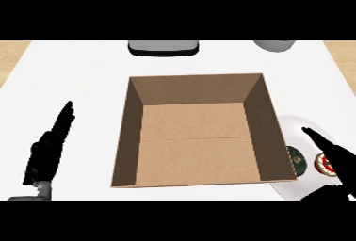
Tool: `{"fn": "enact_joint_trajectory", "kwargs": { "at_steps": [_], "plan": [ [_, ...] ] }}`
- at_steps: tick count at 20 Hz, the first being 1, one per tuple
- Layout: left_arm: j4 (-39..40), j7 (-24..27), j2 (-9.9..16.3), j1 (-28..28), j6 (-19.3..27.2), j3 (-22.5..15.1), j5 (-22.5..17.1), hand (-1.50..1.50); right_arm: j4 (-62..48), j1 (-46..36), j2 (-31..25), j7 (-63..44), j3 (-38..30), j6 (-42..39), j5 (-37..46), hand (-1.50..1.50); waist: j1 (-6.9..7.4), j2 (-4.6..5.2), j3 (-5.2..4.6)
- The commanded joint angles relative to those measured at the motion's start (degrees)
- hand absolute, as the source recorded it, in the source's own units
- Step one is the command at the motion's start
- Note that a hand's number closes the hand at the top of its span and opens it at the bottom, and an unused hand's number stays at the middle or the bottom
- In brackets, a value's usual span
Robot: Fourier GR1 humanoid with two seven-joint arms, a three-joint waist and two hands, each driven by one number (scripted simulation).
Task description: Pick the squash from the plate and place it in the cardboard box
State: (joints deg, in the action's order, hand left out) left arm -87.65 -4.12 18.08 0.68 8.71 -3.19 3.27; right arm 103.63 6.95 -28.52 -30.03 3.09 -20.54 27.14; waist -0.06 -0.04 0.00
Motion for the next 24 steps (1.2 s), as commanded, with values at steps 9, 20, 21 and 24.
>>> {"fn": "enact_joint_trajectory", "kwargs": {
  "at_steps": [9, 20, 21, 24],
  "plan": [
    [0.64, -0.03, -2.98, -0.77, -3.65, 3.59, 3.33, 0.0, -3.45, -0.65, 6.6, 4.82, -3.06, -0.89, 6.2, -1.5, 0.0, 0.01, 0.0],
    [-1.72, -2.07, -5.53, -0.3, -4.14, 4.69, 6.31, 0.0, -17.78, -7.69, 9.69, 10.14, -3.01, 1.11, 12.79, -1.5, 0.22, 0.05, 0.01],
    [-0.86, -5.51, -4.84, -4.78, -4.92, 5.28, 5.97, 0.0, -7.15, -1.26, 10.4, 5.78, -0.84, -1.15, 12.93, -1.5, -0.13, 0.0, -0.01],
    [-0.69, -0.92, -4.33, -1.27, -6.86, 7.62, 5.1, 0.0, -15.59, -4.73, 9.01, 11.87, -4.3, -1.06, 12.61, -1.5, 0.08, 0.03, 0.0]
  ]
}}
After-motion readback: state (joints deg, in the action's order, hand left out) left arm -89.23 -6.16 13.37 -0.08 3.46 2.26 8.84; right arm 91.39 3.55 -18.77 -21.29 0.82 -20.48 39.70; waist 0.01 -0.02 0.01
